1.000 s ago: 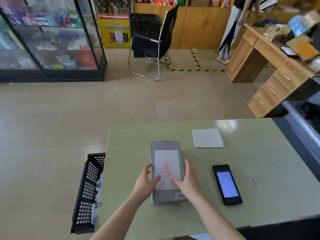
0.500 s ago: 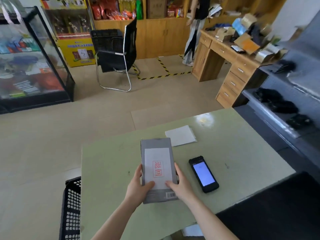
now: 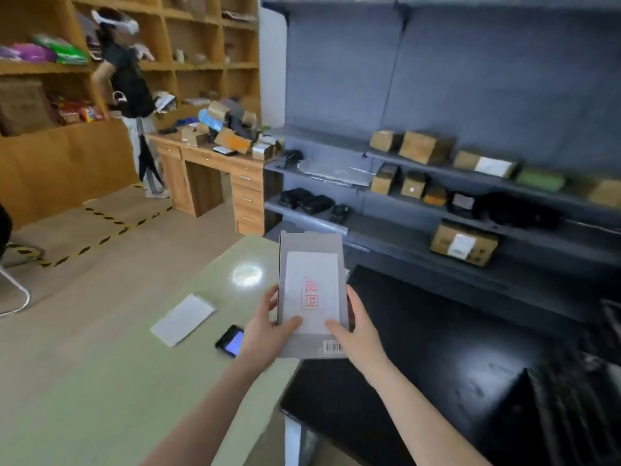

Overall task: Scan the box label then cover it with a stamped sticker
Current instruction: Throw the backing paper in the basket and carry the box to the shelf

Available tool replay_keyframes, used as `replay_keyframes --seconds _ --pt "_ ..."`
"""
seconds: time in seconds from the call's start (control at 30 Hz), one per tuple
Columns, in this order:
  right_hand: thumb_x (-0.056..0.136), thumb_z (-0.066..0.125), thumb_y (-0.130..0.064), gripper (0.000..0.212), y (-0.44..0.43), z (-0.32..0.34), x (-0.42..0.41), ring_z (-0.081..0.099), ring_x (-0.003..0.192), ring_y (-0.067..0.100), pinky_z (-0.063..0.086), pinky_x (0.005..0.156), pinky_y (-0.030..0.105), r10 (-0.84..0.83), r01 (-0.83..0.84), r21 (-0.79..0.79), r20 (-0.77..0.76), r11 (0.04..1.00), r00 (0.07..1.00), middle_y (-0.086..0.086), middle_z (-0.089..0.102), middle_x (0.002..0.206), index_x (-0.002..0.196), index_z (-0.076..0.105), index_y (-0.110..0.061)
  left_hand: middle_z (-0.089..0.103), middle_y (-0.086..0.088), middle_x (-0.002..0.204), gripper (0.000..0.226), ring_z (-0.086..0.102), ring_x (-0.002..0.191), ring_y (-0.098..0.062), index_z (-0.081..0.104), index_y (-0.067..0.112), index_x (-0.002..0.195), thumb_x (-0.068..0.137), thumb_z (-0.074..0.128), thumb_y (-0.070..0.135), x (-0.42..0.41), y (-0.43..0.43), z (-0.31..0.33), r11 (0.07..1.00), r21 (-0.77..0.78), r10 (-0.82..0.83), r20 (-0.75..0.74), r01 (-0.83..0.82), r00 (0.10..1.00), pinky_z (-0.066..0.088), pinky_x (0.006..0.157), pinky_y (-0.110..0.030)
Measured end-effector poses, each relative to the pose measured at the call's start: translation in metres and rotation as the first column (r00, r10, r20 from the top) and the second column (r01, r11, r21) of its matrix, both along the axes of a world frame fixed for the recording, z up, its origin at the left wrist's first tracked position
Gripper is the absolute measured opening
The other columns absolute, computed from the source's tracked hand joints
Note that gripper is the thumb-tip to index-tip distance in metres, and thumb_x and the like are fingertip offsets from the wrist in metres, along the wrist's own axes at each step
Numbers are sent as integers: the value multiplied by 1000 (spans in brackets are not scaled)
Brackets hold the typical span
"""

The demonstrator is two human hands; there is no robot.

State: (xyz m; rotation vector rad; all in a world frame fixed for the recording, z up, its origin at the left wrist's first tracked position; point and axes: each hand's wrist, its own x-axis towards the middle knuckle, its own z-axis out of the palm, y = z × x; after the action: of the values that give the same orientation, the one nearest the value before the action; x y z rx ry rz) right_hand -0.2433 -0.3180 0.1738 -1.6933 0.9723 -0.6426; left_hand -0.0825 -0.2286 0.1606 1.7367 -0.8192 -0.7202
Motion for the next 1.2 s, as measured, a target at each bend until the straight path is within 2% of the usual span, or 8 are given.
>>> replay_keyframes --seconds 0.07,0.17,0.23,0.3,0.53,0.9,1.07,1.2 --pt "85 65 -24 72 -11 15 -45 43 118 2 45 94 31 -93 93 -37 14 995 996 -22 43 127 141 24 -44 52 8 128 74 65 98 -13 30 36 143 84 73 27 -37 -25 15 996 -31 -82 13 82 997 58 82 -33" --pt "84 66 -24 69 -27 36 -116 47 118 6 49 94 33 -201 204 -81 40 976 979 -16 46 134 139 28 -42 53 11 125 68 61 100 -9 35 40 138 83 74 28 -100 -57 39 976 -87 -199 34 201 979 57 86 -33" --pt "84 66 -23 67 -34 46 -166 49 118 10 51 95 37 -255 260 -93 63 961 965 -12 48 137 138 30 -41 55 11 124 67 61 111 -15 37 41 136 82 75 27 -147 -72 52 955 -122 -267 33 269 963 55 95 -44" --pt "83 65 -22 69 -39 53 -219 51 115 7 52 88 30 -290 299 -101 90 949 953 -11 49 136 139 29 -42 57 7 130 68 57 119 -20 37 40 137 82 75 26 -197 -84 61 939 -136 -314 45 317 948 50 100 -49" --pt "84 64 -21 71 -46 78 -400 48 118 9 48 99 39 -398 411 -148 110 900 911 -10 43 140 140 26 -43 57 3 137 74 55 115 -13 35 36 144 82 74 31 -374 -108 90 886 -177 -419 87 428 904 49 90 -31" --pt "86 62 -20 69 -54 106 -617 47 123 17 45 102 44 -661 677 -157 143 719 736 -5 44 141 143 27 -37 58 2 136 74 60 115 -17 32 34 146 84 73 29 -598 -170 111 725 -226 -649 92 651 755 52 99 -44" --pt "86 63 -24 70 -81 98 -684 49 121 18 50 95 52 -743 744 -111 64 659 667 -10 45 137 141 24 -43 56 3 138 72 54 111 -10 32 36 144 85 72 30 -670 -218 94 658 -214 -730 53 722 681 49 93 -34" --pt "86 63 -24 71 -110 85 -724 50 121 19 52 92 45 -789 786 -80 -23 613 614 -6 46 140 143 23 -39 54 4 141 70 51 112 -8 32 32 146 87 69 30 -716 -261 74 617 -172 -779 4 768 627 46 97 -36"
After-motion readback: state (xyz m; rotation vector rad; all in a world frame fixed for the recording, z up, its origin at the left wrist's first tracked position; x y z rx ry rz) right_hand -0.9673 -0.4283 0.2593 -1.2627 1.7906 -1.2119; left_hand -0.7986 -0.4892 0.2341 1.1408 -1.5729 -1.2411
